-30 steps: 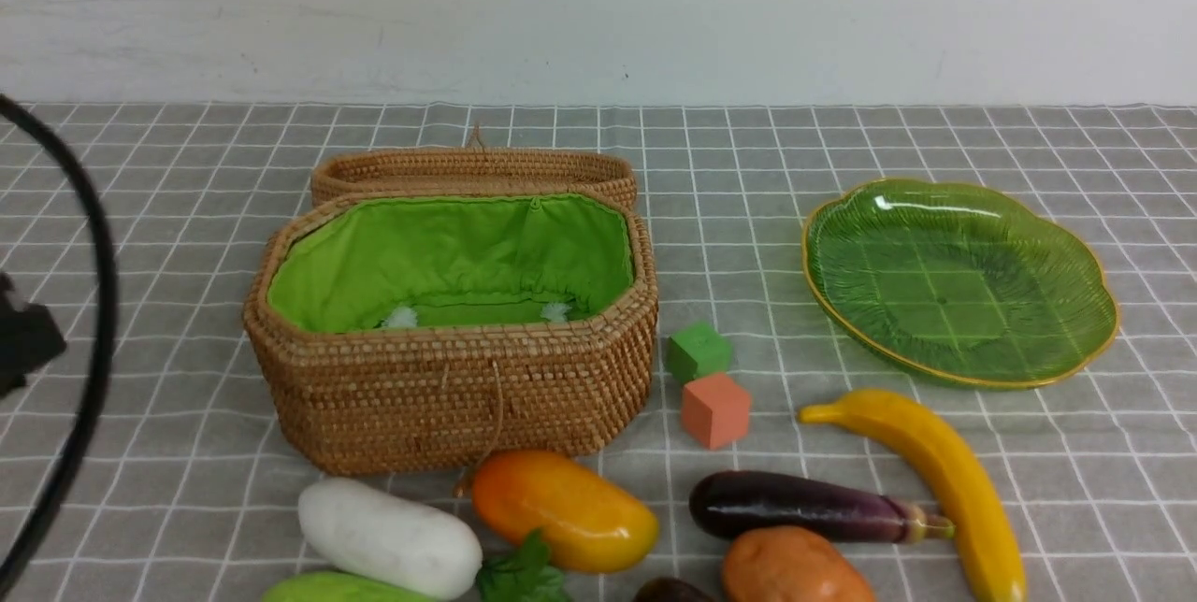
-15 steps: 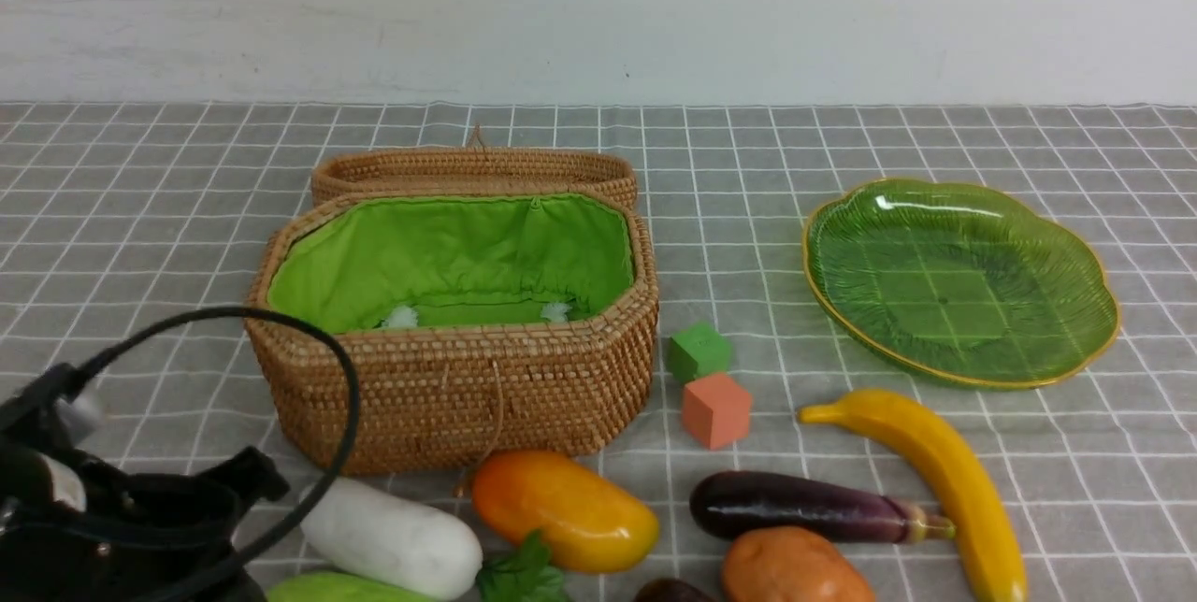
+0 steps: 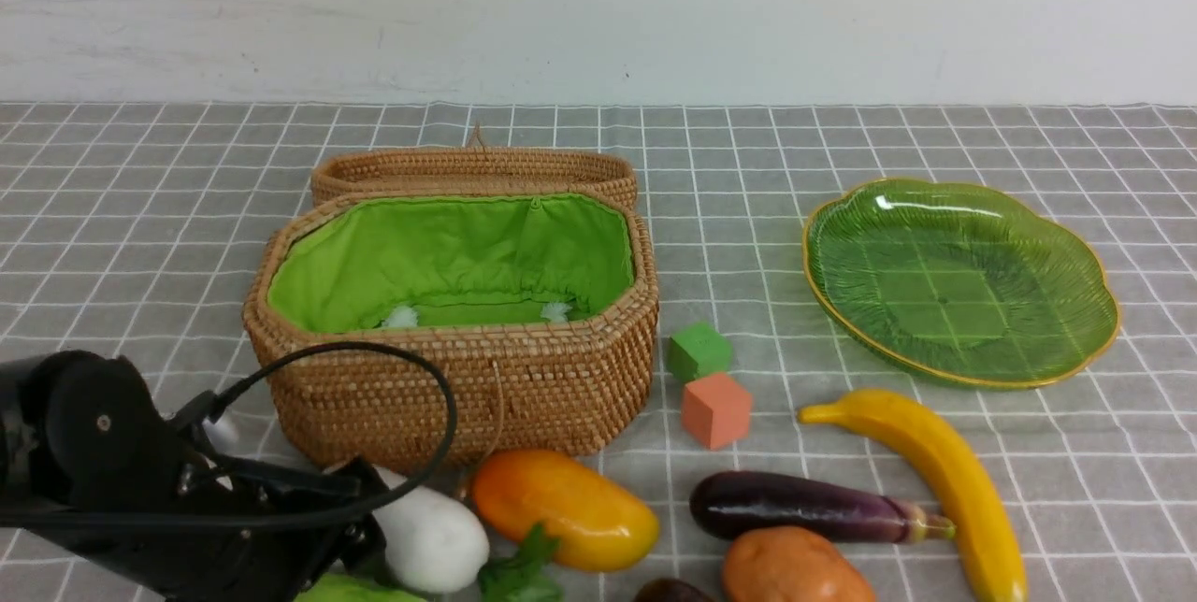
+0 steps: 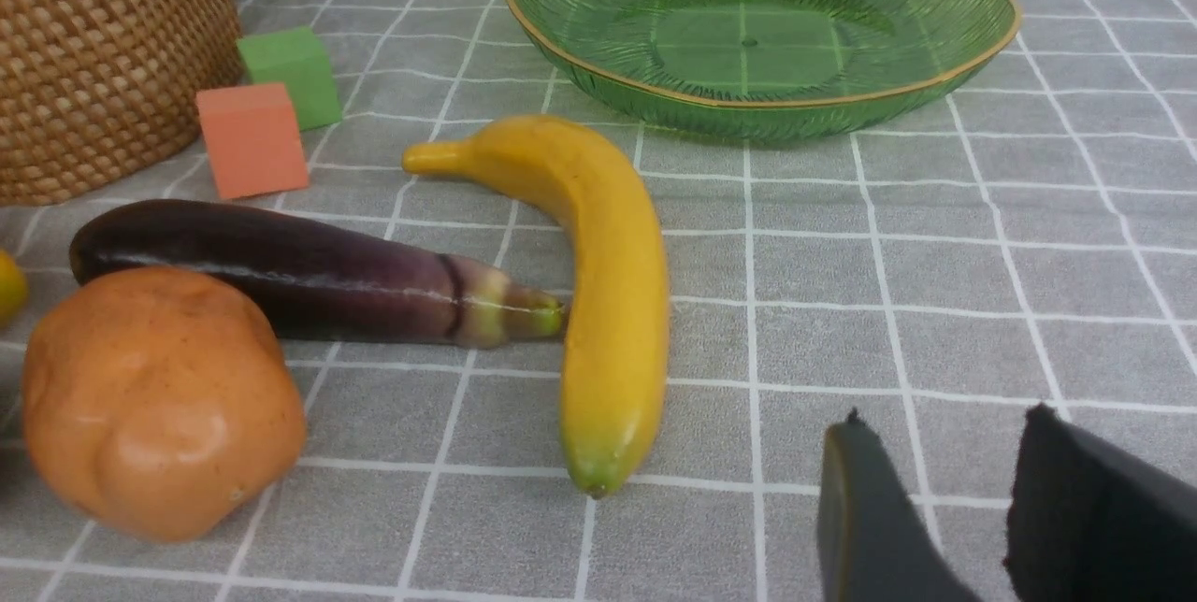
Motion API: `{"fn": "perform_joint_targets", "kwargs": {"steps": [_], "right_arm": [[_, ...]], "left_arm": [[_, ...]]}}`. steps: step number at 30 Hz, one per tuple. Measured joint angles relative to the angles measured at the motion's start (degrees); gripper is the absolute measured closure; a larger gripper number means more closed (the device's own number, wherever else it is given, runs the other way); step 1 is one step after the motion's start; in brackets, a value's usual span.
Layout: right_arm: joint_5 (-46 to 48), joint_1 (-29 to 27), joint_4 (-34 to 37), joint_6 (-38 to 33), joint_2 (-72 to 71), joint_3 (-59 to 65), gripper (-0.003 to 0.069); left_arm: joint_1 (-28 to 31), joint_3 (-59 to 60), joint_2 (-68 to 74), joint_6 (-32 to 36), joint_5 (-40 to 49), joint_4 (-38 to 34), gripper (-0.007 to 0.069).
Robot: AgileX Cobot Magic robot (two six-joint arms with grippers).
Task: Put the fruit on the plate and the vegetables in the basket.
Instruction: Take a chayote with your left arm and place it on the basket on the left.
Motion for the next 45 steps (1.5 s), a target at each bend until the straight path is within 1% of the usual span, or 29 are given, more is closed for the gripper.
{"fn": "perform_joint_targets", "kwargs": {"steps": [2,5,6,9,12,15,17,18,19,22,25,26,27,30,31,32,34,38,41,45], "right_arm": [[0.1,0.0,0.0,0.0,0.0,0.0,0.0419],[0.0,0.0,0.0,0.0,0.0,0.0,0.0419],[0.0,0.0,0.0,0.0,0.0,0.0,0.0419],[0.0,0.0,0.0,0.0,0.0,0.0,0.0419],[0.0,0.0,0.0,0.0,0.0,0.0,0.0419],[0.0,0.0,0.0,0.0,0.0,0.0,0.0419],[0.0,0.0,0.0,0.0,0.0,0.0,0.0419],[0.0,0.0,0.0,0.0,0.0,0.0,0.0419],[0.0,0.0,0.0,0.0,0.0,0.0,0.0419],[0.0,0.0,0.0,0.0,0.0,0.0,0.0419],[0.0,0.0,0.0,0.0,0.0,0.0,0.0419],[0.0,0.0,0.0,0.0,0.0,0.0,0.0419],[0.0,0.0,0.0,0.0,0.0,0.0,0.0419],[0.0,0.0,0.0,0.0,0.0,0.0,0.0419],[0.0,0.0,0.0,0.0,0.0,0.0,0.0419],[0.0,0.0,0.0,0.0,0.0,0.0,0.0419],[0.0,0.0,0.0,0.0,0.0,0.0,0.0419],[0.0,0.0,0.0,0.0,0.0,0.0,0.0419],[0.0,0.0,0.0,0.0,0.0,0.0,0.0419],[0.0,0.0,0.0,0.0,0.0,0.0,0.0419]], "left_arm": [[0.0,0.0,0.9,0.1,-0.3,0.0,0.0047],[0.0,0.0,0.9,0.1,-0.5,0.0,0.0143],[0.0,0.0,0.8,0.4,-0.2,0.0,0.0165],[0.0,0.0,-1.1,2.2,1.8,0.0,0.0162],[0.0,0.0,-6.3,4.0,6.6,0.0,0.0162],[0.0,-0.2,-10.6,4.4,10.1,0.0,0.0162],[0.0,-2.3,-16.4,4.4,14.5,0.1,0.0162],[0.0,-2.3,-16.4,4.4,14.5,0.1,0.0162],[0.0,-5.8,-20.0,4.4,16.1,0.4,0.0162],[0.0,-11.7,-22.2,3.2,15.3,2.2,0.0162],[0.0,-17.5,-22.0,0.6,12.1,5.6,0.0162],[0.0,-19.9,-21.3,-0.8,10.2,7.9,0.0162],[0.0,-23.5,-19.4,-3.3,6.7,12.0,0.0162],[0.0,-29.4,-12.9,-8.4,1.1,19.0,0.0162],[0.0,-29.4,-12.9,-8.7,0.9,19.0,0.0162],[0.0,-31.9,-8.7,-11.0,-0.3,20.6,0.0162],[0.0,-34.7,-3.2,-13.4,-0.6,21.6,0.0162],[0.0,-39.7,5.5,-14.4,1.1,21.6,0.0158],[0.0,-42.2,8.1,-14.6,3.8,21.6,0.0132],[0.0,-44.6,8.9,-14.5,9.0,21.6,0.0057]]}}
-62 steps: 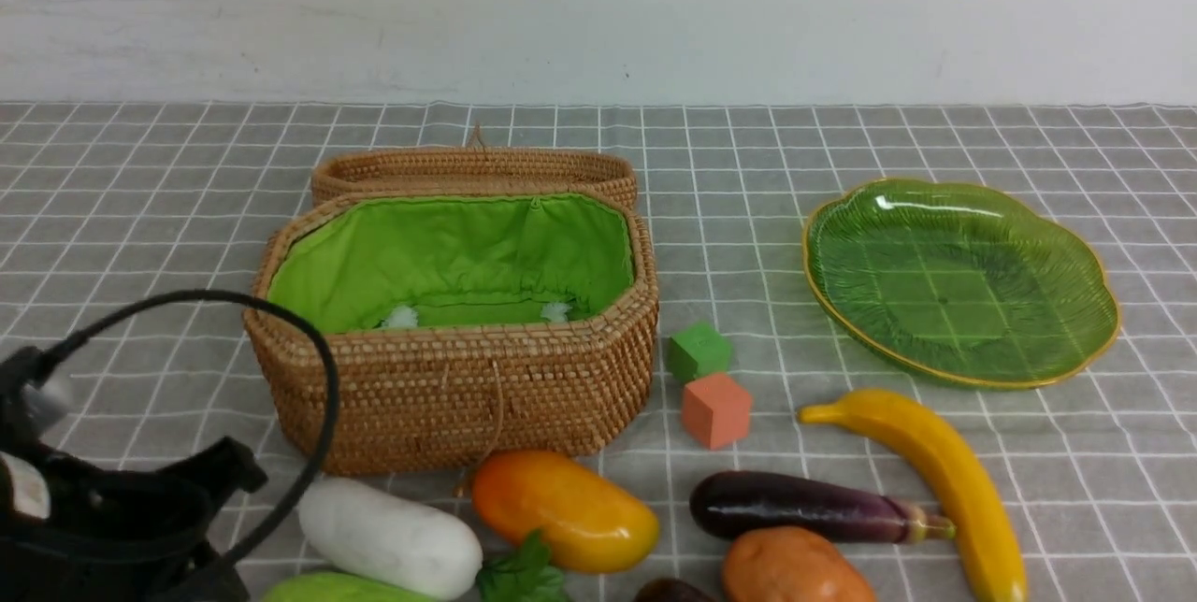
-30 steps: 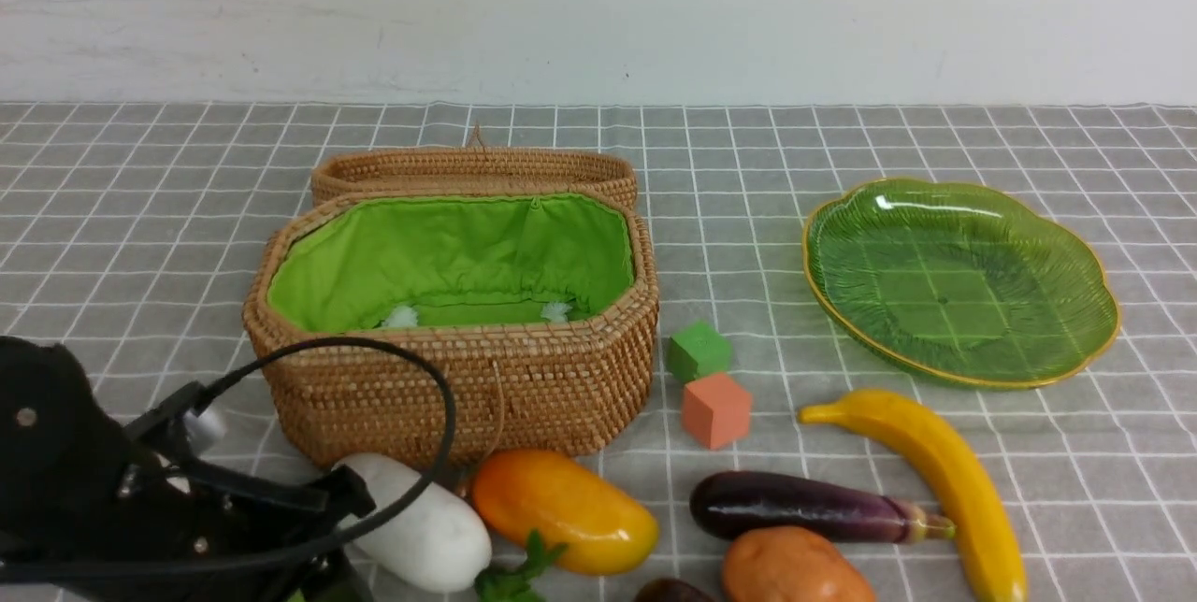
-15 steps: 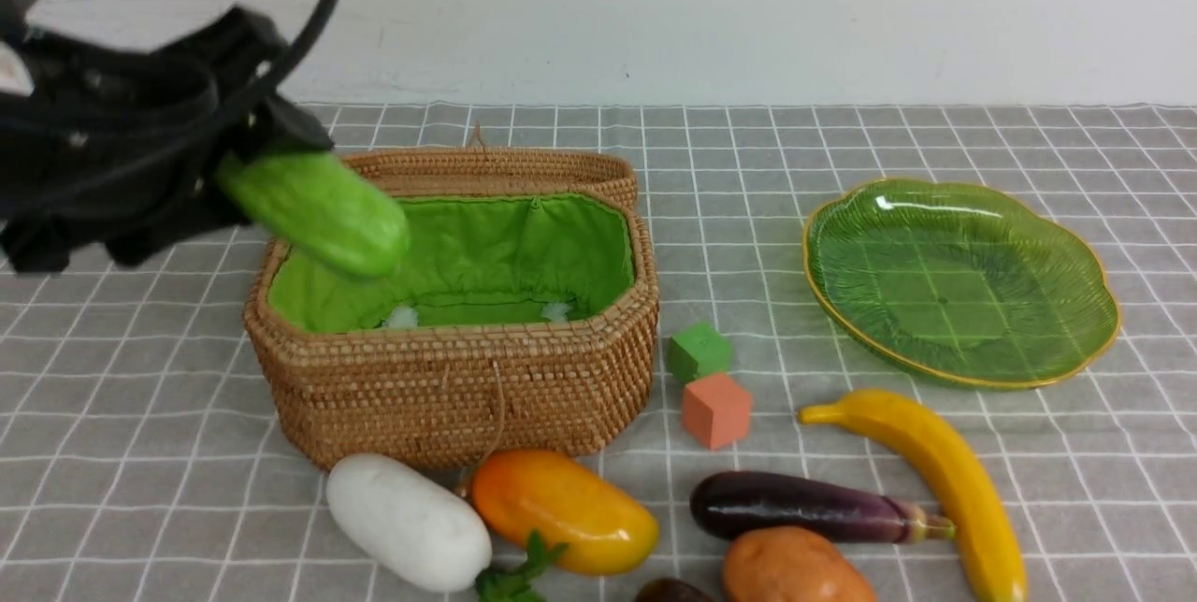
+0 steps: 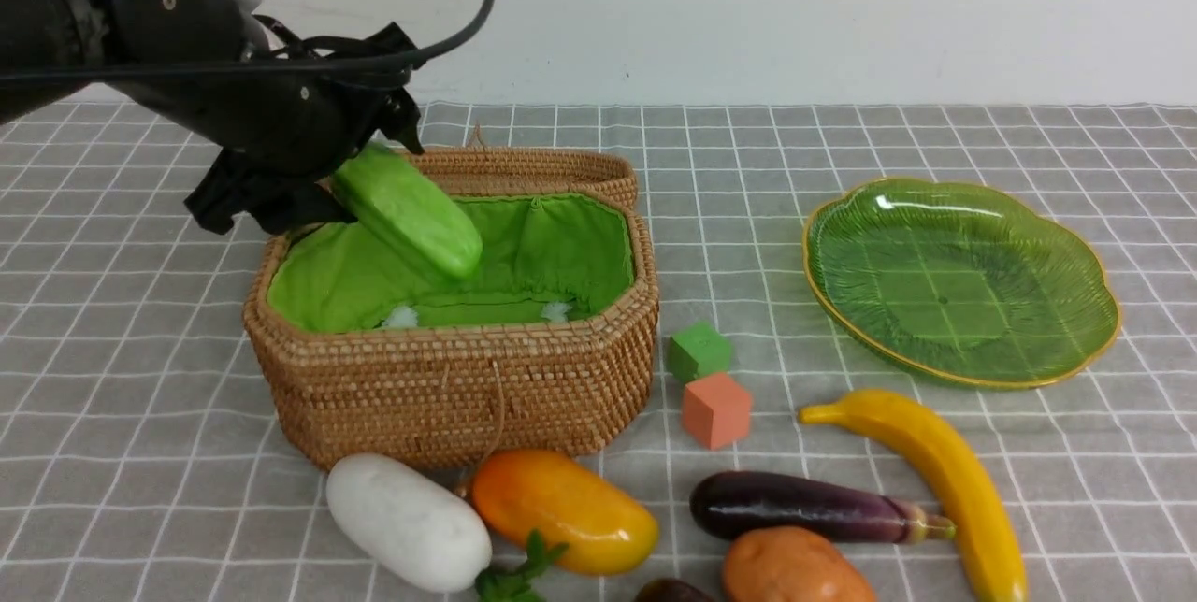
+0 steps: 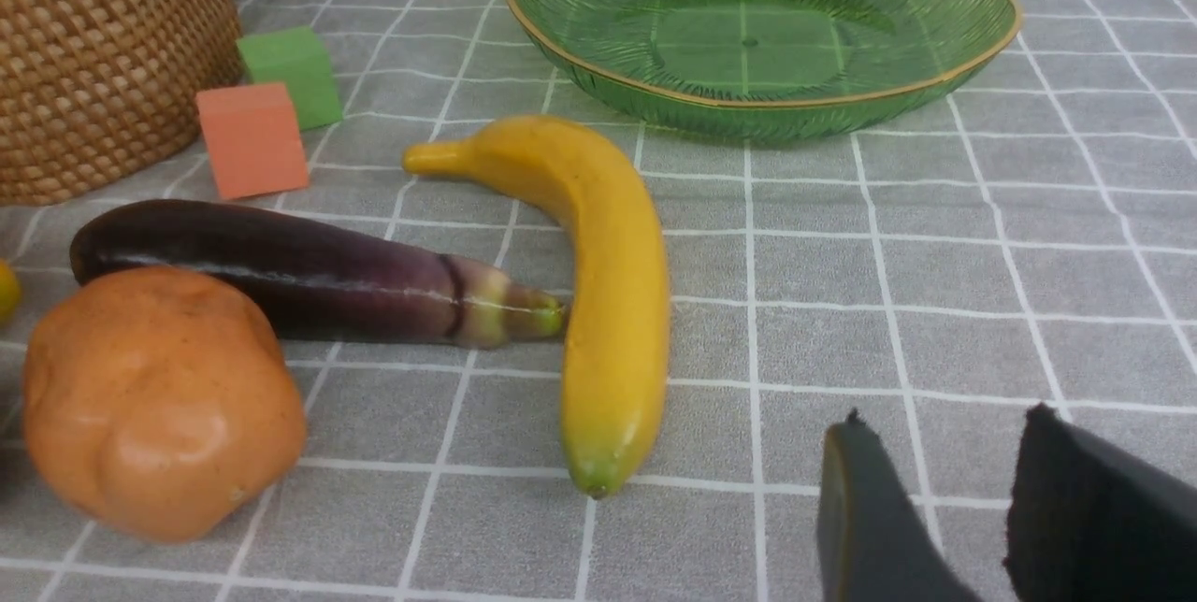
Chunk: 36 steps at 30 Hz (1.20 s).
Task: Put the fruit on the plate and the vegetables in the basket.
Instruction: Take a chayote with your left arm and place it on the basket on the left, then take a daikon with your left arm and place it on the basket on the left.
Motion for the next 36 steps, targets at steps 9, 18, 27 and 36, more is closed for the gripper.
{"fn": "perform_joint_targets", "kwargs": {"steps": [9,18,27,36], "right_arm": [[0.0,0.0,0.1,0.0,0.0,0.0,0.0419],[0.0,0.0,0.1,0.0,0.0,0.0,0.0419],[0.0,0.0,0.0,0.0,0.0,0.0,0.0419],[0.0,0.0,0.0,0.0,0.0,0.0,0.0419]], "left_arm": [[0.0,-1.6,-3.5,9.3,12.7,0.0,0.0039],[0.0,5.7,-17.1,11.4,21.3,5.7,0.0037],[0.0,30.0,-16.7,8.2,8.3,-10.7,0.0037],[0.0,32.4,-5.7,15.9,-5.7,-21.2,0.0037]]}}
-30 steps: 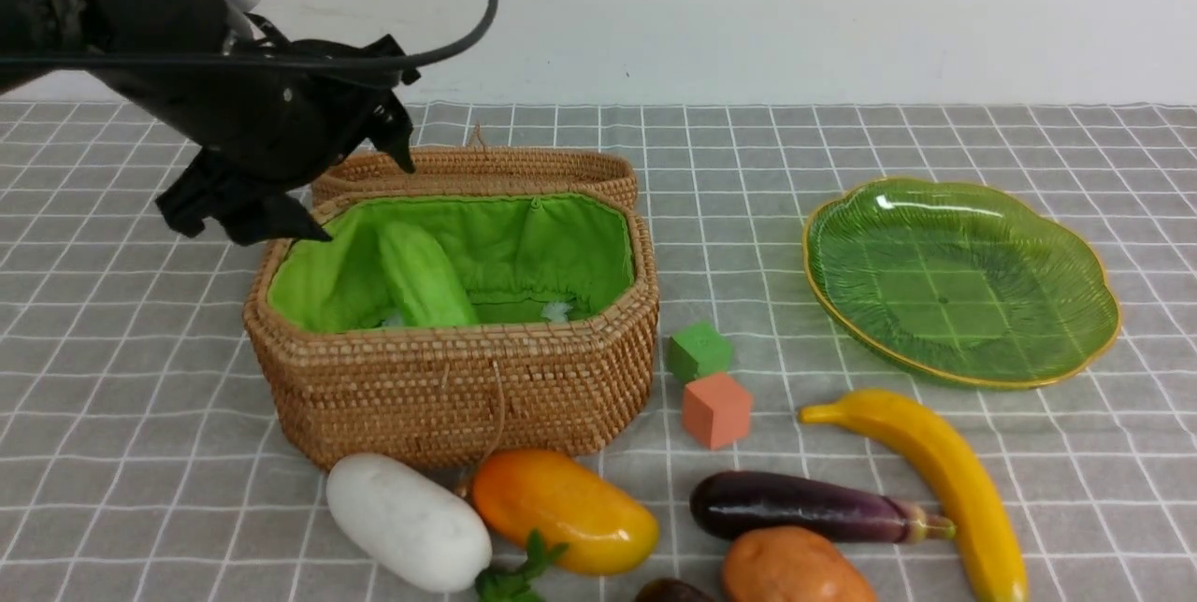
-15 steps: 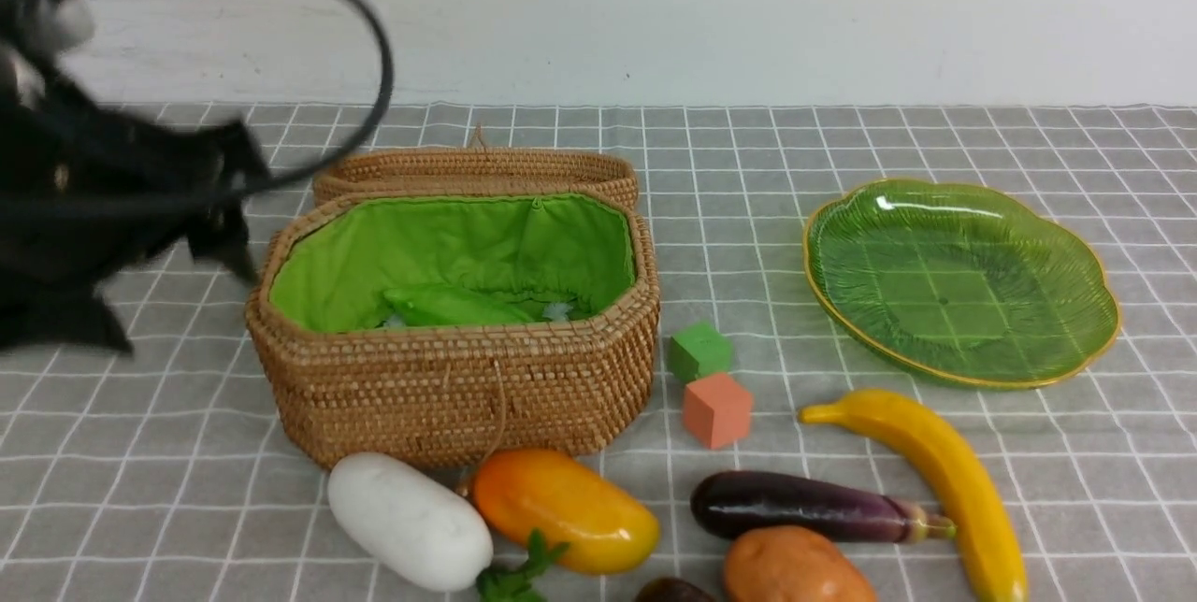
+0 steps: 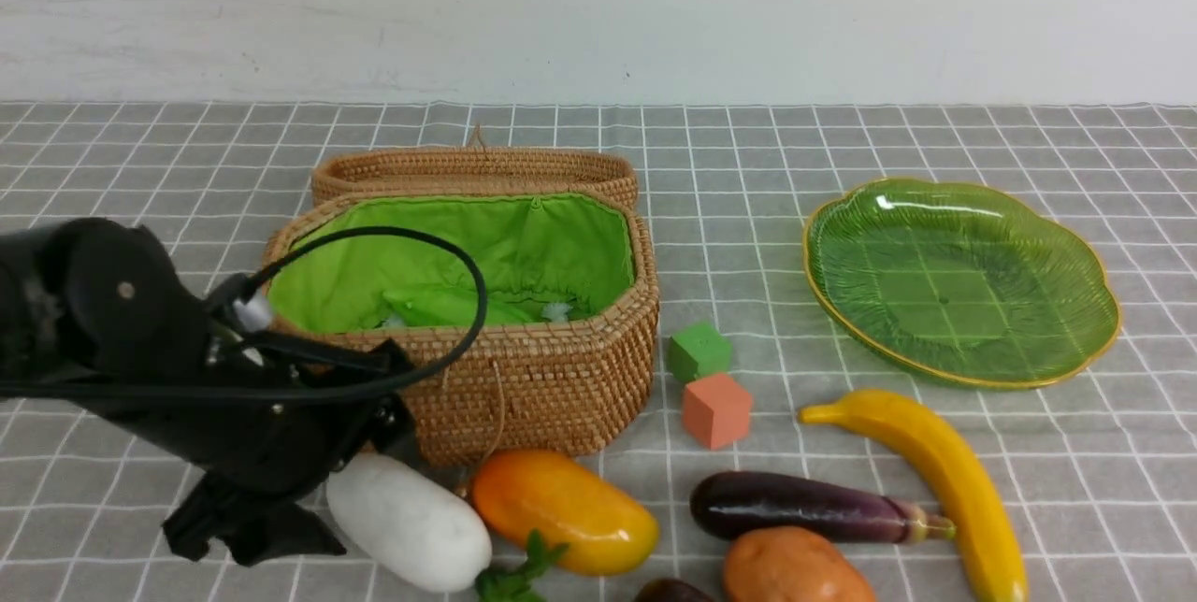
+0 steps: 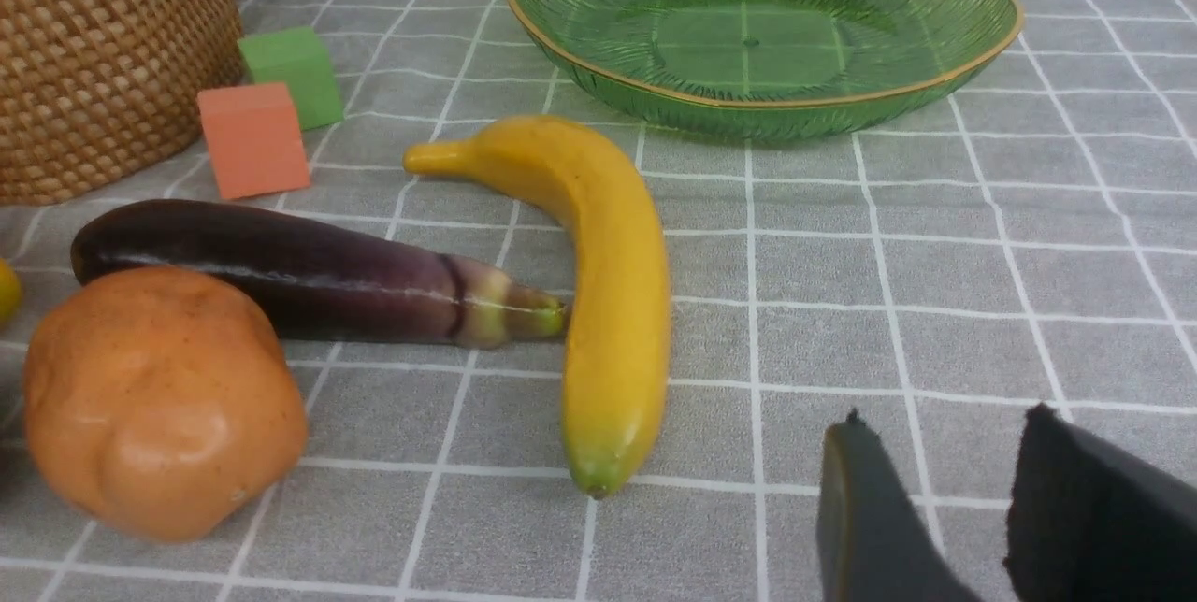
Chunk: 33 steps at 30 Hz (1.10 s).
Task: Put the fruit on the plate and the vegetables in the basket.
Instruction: Take a daikon with your left arm and place it on the basket on the left.
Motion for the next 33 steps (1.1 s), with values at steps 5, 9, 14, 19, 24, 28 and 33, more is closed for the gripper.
{"fn": "perform_joint_targets", "kwargs": {"steps": [5,9,14,19,24,28,33], "right_arm": [[0.0,0.0,0.0,0.0,0.0,0.0,0.0419],[0.0,0.0,0.0,0.0,0.0,0.0,0.0419],[0.0,0.0,0.0,0.0,0.0,0.0,0.0419],[0.0,0.0,0.0,0.0,0.0,0.0,0.0419],[0.0,0.0,0.0,0.0,0.0,0.0,0.0419],[0.0,0.0,0.0,0.0,0.0,0.0,0.0419],[0.0,0.0,0.0,0.0,0.0,0.0,0.0419]], "left_arm": [[0.0,0.0,5.5,1.2,-2.6,-0.7,0.0037],[0.0,-0.1,6.7,1.3,-3.7,-0.7,0.0069],[0.0,-0.1,5.5,1.5,-1.8,-0.2,0.012],[0.0,-0.1,-1.0,1.5,3.1,1.5,0.012],[0.0,-0.1,-13.2,1.5,9.6,-0.1,0.012],[0.0,-0.8,-21.3,-0.8,7.1,-2.4,0.012],[0.0,-3.3,-24.1,-7.4,-10.0,-3.0,0.012]]}}
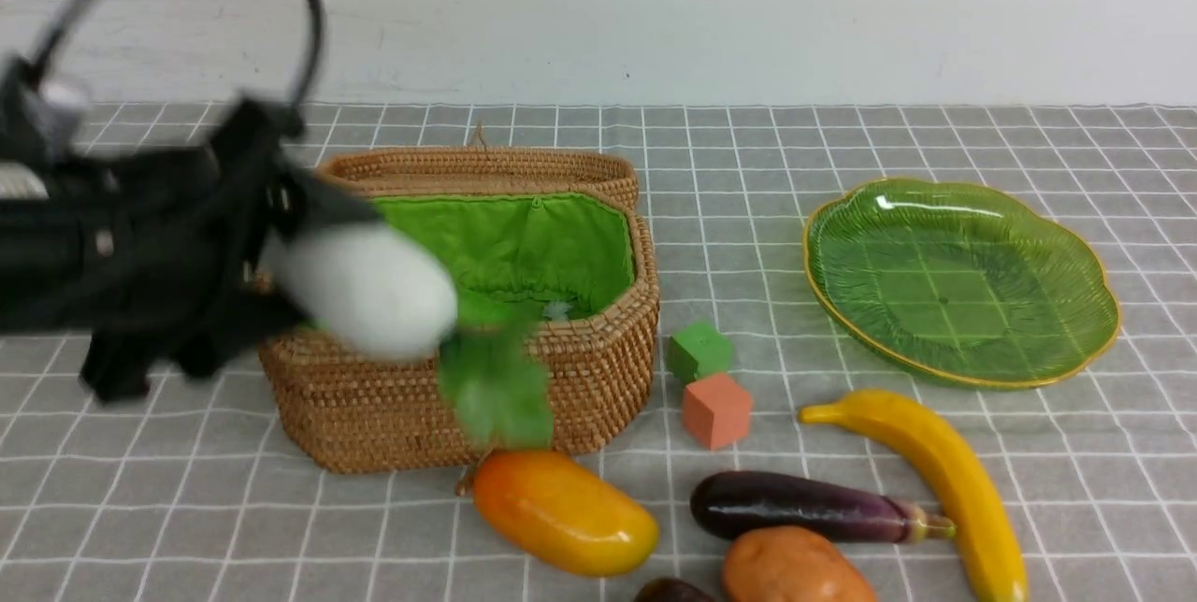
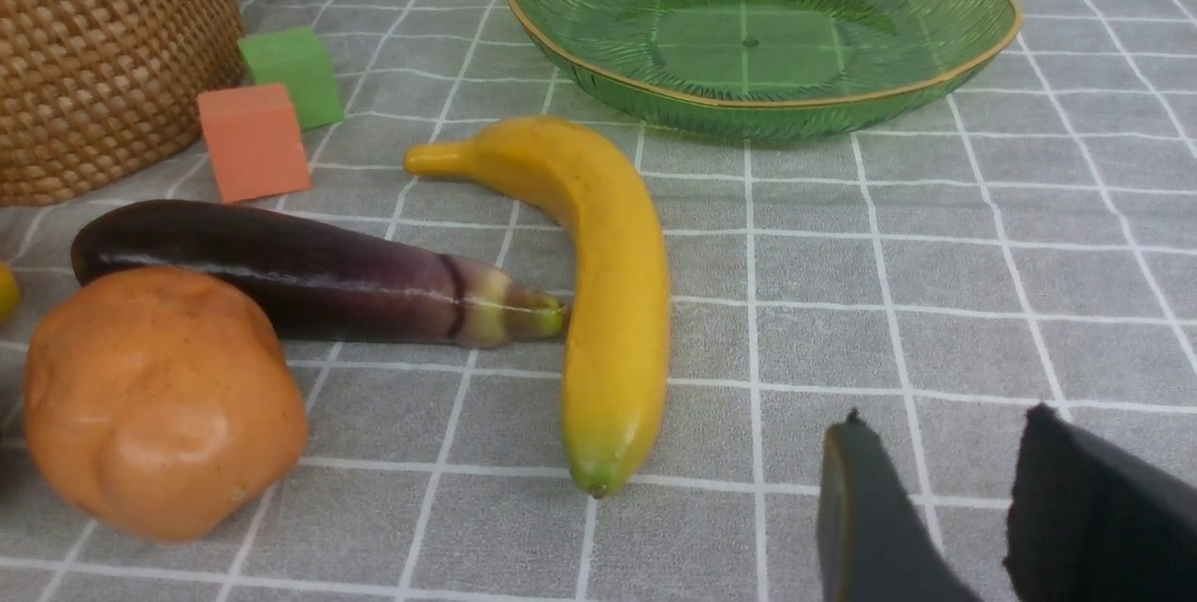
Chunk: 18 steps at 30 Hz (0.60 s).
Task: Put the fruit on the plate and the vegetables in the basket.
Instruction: Take a daikon with your left arm and place it on the basket on the left.
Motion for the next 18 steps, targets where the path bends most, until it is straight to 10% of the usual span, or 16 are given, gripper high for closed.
{"fn": "perform_joint_targets", "kwargs": {"steps": [5,18], "right_arm": [[0.0,0.0,0.0,0.0,0.0,0.0,0.0419],[0.0,0.0,0.0,0.0,0.0,0.0,0.0419]], "left_arm": [[0.0,-2.4,8.1,-1.5,-15.1,-0.6,0.012],[0.0,-6.1,22.2,1.2,-12.0,-0.7,0.0074]]}}
